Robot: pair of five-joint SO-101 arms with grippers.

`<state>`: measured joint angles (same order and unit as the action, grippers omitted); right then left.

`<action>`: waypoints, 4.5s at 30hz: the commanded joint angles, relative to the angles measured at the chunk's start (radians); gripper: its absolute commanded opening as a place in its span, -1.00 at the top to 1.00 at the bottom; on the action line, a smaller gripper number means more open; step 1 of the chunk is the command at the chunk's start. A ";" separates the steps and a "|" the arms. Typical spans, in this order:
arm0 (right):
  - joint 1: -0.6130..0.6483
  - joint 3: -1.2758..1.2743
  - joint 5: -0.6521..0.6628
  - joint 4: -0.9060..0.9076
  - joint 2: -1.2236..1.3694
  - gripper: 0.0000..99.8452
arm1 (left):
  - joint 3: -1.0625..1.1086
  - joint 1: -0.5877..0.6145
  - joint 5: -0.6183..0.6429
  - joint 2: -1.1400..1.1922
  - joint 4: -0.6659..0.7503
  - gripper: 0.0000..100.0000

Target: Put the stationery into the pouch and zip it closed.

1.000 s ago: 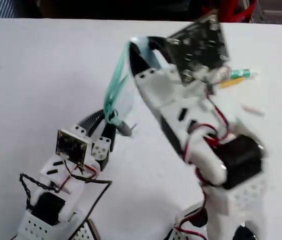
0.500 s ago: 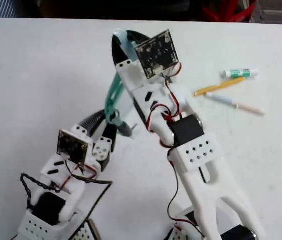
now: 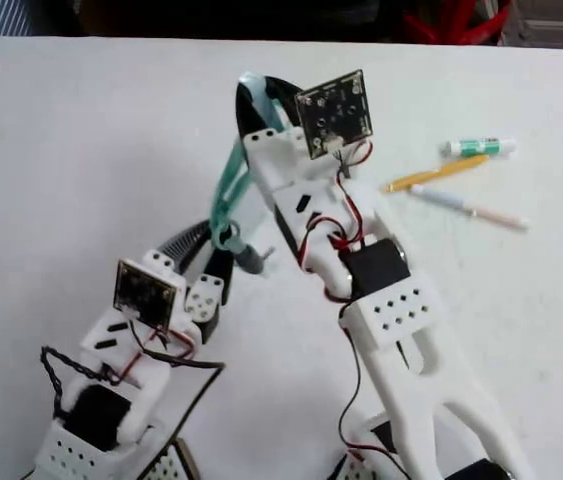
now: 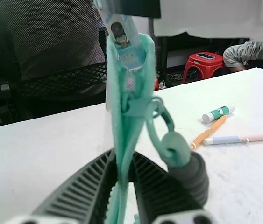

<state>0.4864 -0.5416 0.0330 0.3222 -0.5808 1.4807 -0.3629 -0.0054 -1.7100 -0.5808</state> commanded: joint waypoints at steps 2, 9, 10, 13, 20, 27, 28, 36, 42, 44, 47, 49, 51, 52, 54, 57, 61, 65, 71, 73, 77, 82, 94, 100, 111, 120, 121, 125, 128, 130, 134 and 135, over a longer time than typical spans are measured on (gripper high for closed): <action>0.008 -0.002 -0.014 0.087 -0.077 0.93 | -0.018 0.012 -0.011 0.008 0.008 0.94; 0.021 0.000 -0.012 0.265 -0.214 0.50 | -0.018 0.012 -0.011 0.008 0.008 0.94; 0.022 0.002 -0.011 0.283 -0.229 0.51 | -0.018 0.012 -0.011 0.008 0.008 0.94; -0.005 0.040 0.025 0.344 -0.262 0.52 | -0.018 0.012 -0.011 0.008 0.008 0.94; -0.295 0.275 0.002 0.570 -0.137 0.52 | -0.017 0.012 -0.011 0.008 0.006 0.94; -0.631 0.344 -0.012 0.564 0.263 0.52 | -0.017 0.012 -0.011 0.008 0.006 0.94; -0.668 0.370 -0.044 0.547 0.326 0.52 | -0.017 0.012 -0.011 0.008 0.006 0.94; -0.754 0.595 -0.080 0.283 0.872 0.52 | -0.015 0.012 -0.011 0.008 0.006 0.94; -0.745 0.861 0.103 0.053 1.222 0.73 | -0.015 0.012 -0.011 0.008 0.006 0.94; -0.746 0.977 0.129 0.047 1.322 0.82 | -0.008 0.008 -0.011 0.008 0.006 0.94; -0.756 1.157 0.130 0.073 1.471 0.75 | -0.003 0.004 -0.012 0.008 0.009 0.94; -0.774 1.278 0.138 0.122 1.566 0.67 | -0.003 0.004 -0.012 0.008 0.009 0.94; -0.797 1.404 0.163 0.174 1.659 0.66 | -0.003 0.005 -0.012 0.008 0.009 0.94; -0.809 1.471 0.181 0.202 1.707 0.66 | -0.003 0.005 -0.012 0.008 0.009 0.94; -0.829 1.603 0.216 0.251 1.802 0.66 | -0.003 0.005 -0.012 0.008 0.009 0.94; -0.837 1.783 0.296 0.367 1.925 0.66 | -0.003 0.004 -0.012 0.008 0.009 0.94; -0.832 1.995 0.463 0.648 2.017 0.69 | -0.003 0.005 -0.012 0.008 0.009 0.94; -0.832 2.159 0.666 0.966 2.038 0.83 | -0.002 0.007 -0.012 0.008 0.012 0.94; -0.811 2.211 0.925 1.227 2.034 0.87 | -0.002 0.010 -0.012 0.008 0.014 0.94; -0.812 2.213 0.976 1.296 2.014 0.87 | -0.002 0.010 -0.012 0.008 0.014 0.94; -0.846 2.208 0.954 1.371 1.900 0.87 | -0.002 0.010 -0.012 0.008 0.014 0.94; -0.897 2.205 0.687 1.379 1.774 0.87 | -0.002 0.010 -0.012 0.008 0.014 0.94; -0.863 2.185 -0.011 1.389 1.810 0.36 | -0.006 0.010 -0.012 0.008 0.009 0.94; -0.746 2.170 -0.143 1.242 1.847 0.34 | -0.006 0.010 -0.012 0.008 0.009 0.94; -0.857 2.151 -0.388 1.152 1.945 0.34 | -0.006 0.010 -0.012 0.008 0.009 0.94; -0.858 2.151 -0.371 0.883 2.064 0.49 | -0.006 0.010 -0.012 0.008 0.009 0.94; -0.858 2.153 -0.345 0.862 2.080 0.56 | -0.006 0.010 -0.012 0.008 0.009 0.94; -0.860 2.163 -0.210 0.846 2.114 0.94 | -0.006 0.010 -0.012 0.008 0.009 0.94; -0.851 2.171 -0.121 0.875 2.106 0.93 | -0.006 0.010 -0.012 0.008 0.009 0.94; -0.851 2.205 -0.094 0.938 2.086 0.97 | -0.006 0.010 -0.012 0.008 0.009 0.94; -0.857 2.206 -0.080 1.076 1.951 0.96 | -0.008 0.010 -0.012 0.008 0.008 0.94; -0.857 2.206 -0.075 1.115 1.908 0.96 | -0.008 0.010 -0.012 0.008 0.008 0.94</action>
<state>-0.3728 1.6510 -0.0637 1.3441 1.4615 1.4822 -0.3567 -0.0054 -1.7100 -0.5808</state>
